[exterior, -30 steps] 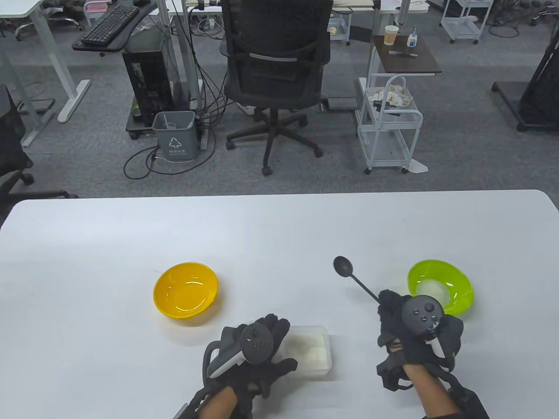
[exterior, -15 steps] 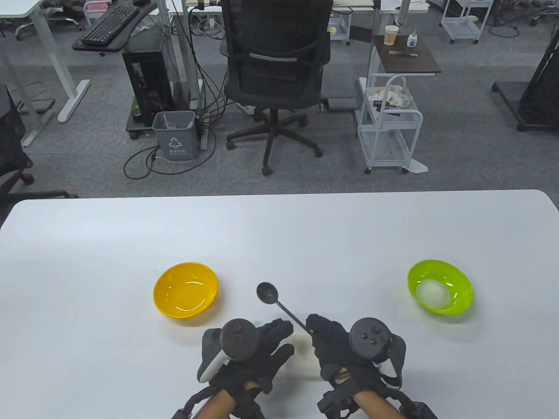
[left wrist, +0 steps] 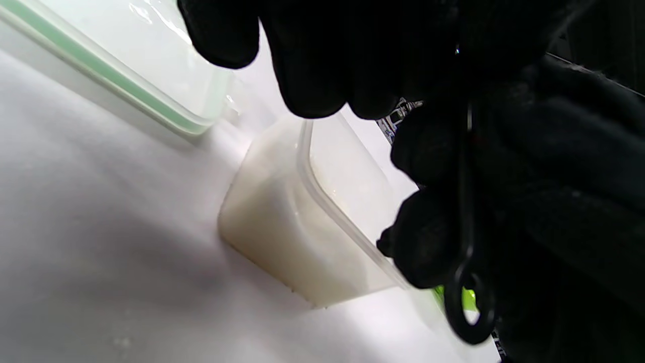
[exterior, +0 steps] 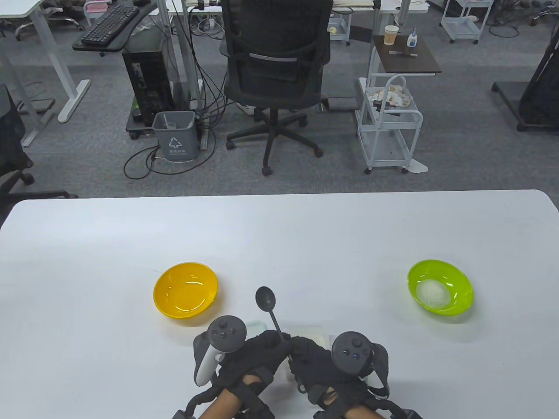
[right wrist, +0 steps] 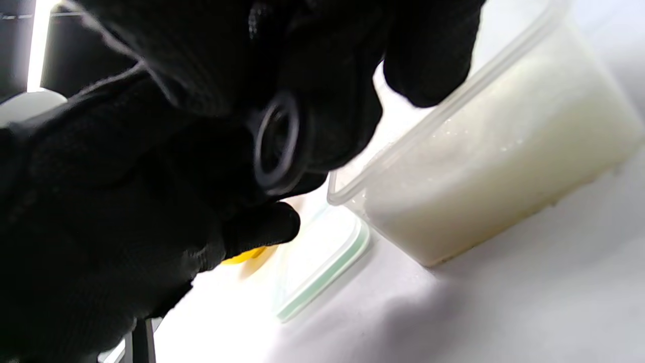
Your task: Scoop white sugar from container into bowls
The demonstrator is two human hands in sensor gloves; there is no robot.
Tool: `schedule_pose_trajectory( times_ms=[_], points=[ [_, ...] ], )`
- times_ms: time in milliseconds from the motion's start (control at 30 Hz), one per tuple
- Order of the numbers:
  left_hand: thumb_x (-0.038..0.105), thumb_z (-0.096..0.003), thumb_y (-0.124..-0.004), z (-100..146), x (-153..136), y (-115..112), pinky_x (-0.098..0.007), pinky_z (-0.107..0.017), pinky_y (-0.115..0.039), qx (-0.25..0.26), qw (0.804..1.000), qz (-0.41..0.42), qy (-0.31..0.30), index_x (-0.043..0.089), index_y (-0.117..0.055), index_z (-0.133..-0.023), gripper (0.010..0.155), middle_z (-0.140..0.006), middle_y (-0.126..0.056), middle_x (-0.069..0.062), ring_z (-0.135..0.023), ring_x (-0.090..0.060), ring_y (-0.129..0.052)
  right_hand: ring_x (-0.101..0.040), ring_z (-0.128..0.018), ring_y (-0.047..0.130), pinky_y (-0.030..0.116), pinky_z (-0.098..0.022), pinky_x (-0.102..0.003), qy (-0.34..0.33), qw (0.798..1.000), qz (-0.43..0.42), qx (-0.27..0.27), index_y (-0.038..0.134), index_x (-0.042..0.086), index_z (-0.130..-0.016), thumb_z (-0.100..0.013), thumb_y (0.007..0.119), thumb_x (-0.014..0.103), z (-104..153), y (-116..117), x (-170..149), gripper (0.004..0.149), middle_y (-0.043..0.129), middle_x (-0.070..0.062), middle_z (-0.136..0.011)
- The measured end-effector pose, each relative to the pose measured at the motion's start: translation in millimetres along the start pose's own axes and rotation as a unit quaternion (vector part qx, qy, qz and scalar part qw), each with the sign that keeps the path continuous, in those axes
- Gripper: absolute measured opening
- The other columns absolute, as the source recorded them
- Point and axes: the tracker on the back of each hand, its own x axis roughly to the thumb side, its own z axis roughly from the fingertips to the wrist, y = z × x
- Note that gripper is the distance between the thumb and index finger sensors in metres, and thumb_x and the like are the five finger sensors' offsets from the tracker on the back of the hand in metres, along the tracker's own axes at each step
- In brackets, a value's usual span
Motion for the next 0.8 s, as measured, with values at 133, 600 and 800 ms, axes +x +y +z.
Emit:
schedule_pose_trajectory(
  times_ms=[133,600,800],
  points=[
    [0.057,-0.0451,-0.074,0.3,1.0,2.8,-0.049,-0.079,-0.064,0.026,0.999,-0.028,-0.003,0.044,-0.076,-0.087,0.044,-0.099,-0.084,0.017,-0.095,-0.014,-0.091,-0.023,-0.06,0.098,0.067,-0.066,-0.05,-0.005,1.0,-0.01,0.0,0.064,0.022,-0.099,-0.048,0.078,0.042,0.1,-3.1,-3.5,0.056,0.082,-0.01,-0.09],
    [0.051,-0.0437,-0.074,9.3,16.8,28.6,-0.044,-0.066,-0.078,0.16,0.925,-0.341,-0.039,0.048,-0.079,-0.087,0.044,-0.073,-0.1,0.018,-0.06,-0.009,-0.109,-0.037,-0.085,0.082,0.056,-0.071,-0.058,-0.02,0.986,0.164,-0.027,0.06,0.023,-0.103,-0.046,0.081,0.051,-8.7,-53.3,-15.5,0.067,0.062,-0.019,-0.106],
    [0.052,-0.0424,-0.077,13.2,20.7,39.7,-0.037,-0.058,-0.085,0.164,0.892,-0.417,-0.057,0.049,-0.082,-0.086,0.044,-0.069,-0.101,0.021,-0.048,-0.004,-0.112,-0.043,-0.102,0.06,0.049,-0.074,-0.061,0.036,0.967,0.238,0.082,0.045,0.025,-0.109,-0.045,0.081,0.056,-20.9,-60.6,-27.1,0.08,0.04,-0.021,-0.115]
  ],
)
